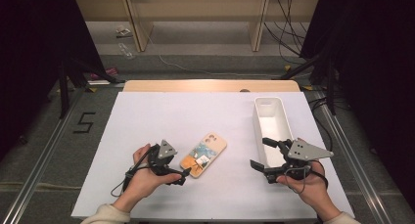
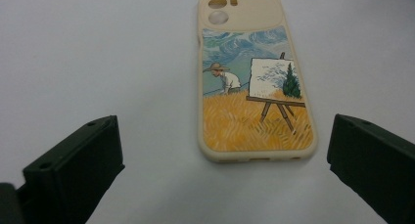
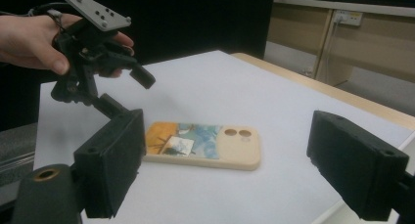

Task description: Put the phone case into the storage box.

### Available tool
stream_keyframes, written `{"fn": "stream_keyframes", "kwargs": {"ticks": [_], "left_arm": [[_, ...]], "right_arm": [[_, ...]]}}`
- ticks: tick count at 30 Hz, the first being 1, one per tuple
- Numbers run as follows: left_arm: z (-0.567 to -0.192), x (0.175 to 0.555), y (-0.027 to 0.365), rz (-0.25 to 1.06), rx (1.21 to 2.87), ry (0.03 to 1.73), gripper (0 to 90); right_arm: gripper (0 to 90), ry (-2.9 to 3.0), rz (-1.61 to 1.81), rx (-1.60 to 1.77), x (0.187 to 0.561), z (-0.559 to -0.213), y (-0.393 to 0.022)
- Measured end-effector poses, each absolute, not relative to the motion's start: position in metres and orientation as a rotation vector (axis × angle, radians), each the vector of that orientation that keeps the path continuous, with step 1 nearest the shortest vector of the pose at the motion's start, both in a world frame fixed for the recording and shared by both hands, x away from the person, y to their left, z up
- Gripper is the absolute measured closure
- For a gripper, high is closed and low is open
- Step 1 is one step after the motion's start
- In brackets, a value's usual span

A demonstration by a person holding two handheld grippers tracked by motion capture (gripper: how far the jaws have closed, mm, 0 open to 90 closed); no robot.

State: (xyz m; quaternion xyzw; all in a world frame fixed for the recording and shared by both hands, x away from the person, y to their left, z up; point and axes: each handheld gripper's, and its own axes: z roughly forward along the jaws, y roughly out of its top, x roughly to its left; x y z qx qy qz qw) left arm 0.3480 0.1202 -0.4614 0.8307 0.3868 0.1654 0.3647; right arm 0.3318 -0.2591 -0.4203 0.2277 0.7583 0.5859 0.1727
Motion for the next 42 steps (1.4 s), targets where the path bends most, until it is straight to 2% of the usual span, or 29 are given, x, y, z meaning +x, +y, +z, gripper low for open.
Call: {"fn": "stream_keyframes", "kwargs": {"ticks": [15,42], "left_arm": [[-0.478,0.356,0.088,0.404,2.201,1.005,0.0],[-0.492,0.361,0.074,0.385,2.237,1.035,1.8]], "right_arm": [[15.5,2.149,1.667,0.648,0.332,-0.42,-0.259],[15.5,2.154,1.669,0.646,0.332,-0.421,-0.259]]}}
